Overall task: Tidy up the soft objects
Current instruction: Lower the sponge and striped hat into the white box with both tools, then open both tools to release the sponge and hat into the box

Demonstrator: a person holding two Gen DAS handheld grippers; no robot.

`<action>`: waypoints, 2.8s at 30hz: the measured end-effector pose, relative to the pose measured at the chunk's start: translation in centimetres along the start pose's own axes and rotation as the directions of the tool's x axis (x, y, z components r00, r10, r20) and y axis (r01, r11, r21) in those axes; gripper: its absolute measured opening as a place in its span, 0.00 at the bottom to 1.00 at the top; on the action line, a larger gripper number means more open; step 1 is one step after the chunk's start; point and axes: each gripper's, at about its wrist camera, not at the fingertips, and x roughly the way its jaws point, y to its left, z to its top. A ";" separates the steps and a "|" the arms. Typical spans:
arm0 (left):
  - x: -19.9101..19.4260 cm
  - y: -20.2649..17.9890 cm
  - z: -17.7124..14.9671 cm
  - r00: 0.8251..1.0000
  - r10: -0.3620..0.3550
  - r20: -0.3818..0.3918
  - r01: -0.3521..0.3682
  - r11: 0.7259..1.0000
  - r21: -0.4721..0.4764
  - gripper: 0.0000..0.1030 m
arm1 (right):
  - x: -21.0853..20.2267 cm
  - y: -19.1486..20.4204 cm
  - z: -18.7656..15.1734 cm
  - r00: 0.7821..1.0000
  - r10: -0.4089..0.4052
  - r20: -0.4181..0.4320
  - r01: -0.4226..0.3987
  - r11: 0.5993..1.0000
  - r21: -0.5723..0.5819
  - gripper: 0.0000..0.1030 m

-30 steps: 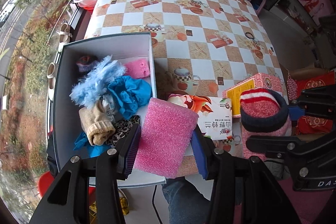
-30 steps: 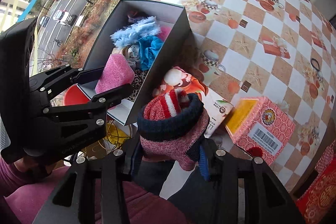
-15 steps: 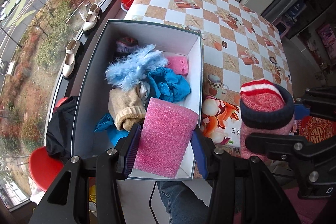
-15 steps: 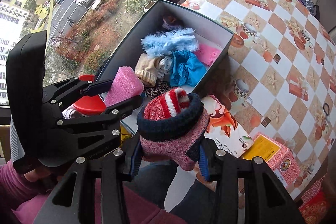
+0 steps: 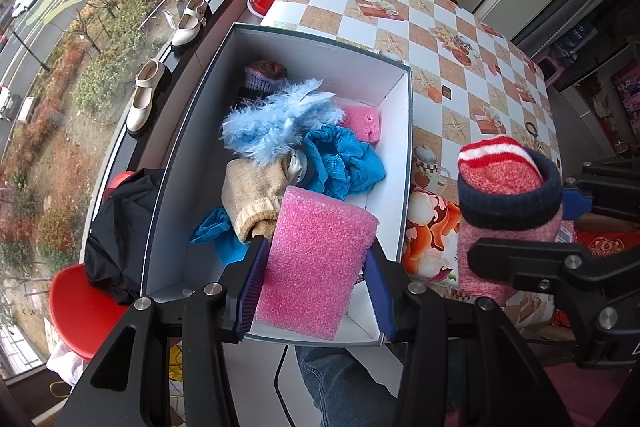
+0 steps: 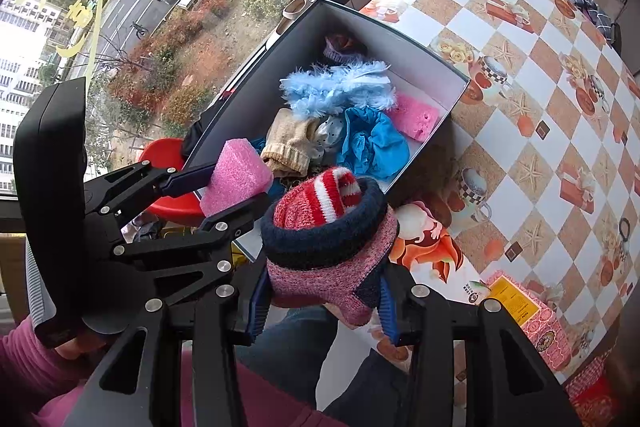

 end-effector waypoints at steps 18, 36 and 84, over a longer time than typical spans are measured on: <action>2.1 2.2 0.6 0.999 0.035 -0.033 -0.037 0.997 -0.074 0.50 | 2.2 -0.4 2.2 0.999 0.009 -0.033 -0.009 1.000 0.010 0.45; 3.3 2.8 0.6 0.997 0.033 -0.064 -0.040 0.993 -0.110 0.50 | 4.0 0.1 3.9 0.998 -0.005 -0.064 0.004 1.000 -0.013 0.45; 3.6 3.9 0.7 0.989 0.109 -0.096 -0.125 0.975 -0.183 0.78 | 2.3 -0.8 4.5 0.995 -0.103 -0.012 0.103 0.995 0.011 1.00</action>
